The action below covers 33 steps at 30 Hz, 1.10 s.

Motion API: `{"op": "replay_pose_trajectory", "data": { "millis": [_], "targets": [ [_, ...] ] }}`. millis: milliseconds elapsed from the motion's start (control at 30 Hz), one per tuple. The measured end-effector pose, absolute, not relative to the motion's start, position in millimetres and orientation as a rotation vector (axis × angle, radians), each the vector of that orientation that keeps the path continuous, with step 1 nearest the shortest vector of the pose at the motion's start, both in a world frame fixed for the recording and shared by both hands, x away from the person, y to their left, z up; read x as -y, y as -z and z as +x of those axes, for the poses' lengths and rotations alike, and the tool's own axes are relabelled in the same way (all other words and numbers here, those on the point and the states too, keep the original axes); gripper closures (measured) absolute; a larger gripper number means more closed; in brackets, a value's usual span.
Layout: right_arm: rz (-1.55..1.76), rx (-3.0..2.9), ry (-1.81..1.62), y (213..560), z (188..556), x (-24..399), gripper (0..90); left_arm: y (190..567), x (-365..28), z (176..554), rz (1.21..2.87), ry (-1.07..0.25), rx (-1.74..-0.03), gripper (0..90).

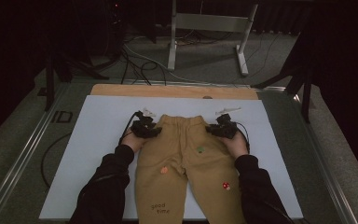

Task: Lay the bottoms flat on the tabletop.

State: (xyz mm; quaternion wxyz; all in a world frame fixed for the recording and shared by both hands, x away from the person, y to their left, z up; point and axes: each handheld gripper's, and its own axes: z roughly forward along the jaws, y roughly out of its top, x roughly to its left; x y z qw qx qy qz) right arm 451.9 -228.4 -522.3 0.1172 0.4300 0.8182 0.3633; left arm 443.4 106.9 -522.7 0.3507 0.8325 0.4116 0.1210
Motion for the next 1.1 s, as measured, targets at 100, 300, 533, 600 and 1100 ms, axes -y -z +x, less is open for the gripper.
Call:
{"op": "replay_pose_trajectory", "data": {
  "millis": [100,300,533,600,1100],
  "targets": [
    [1.236,-2.390,-1.048,519,449,226,87.3,521,-104,445,2.149,-0.295,-1.079,79.2],
    [1.202,-2.359,-1.086,509,445,225,88.4,515,-106,443,2.162,-0.387,-1.056,88.8],
    [1.200,-2.324,-1.157,503,453,216,88.6,493,-124,453,2.155,-0.470,-1.023,88.8],
    [1.183,-2.305,-1.151,500,457,212,88.6,486,-127,457,2.141,-0.492,-1.012,88.7],
    [1.238,-2.188,-1.143,483,491,212,88.5,466,-113,485,2.107,-0.645,-0.994,88.4]
  ]
}}
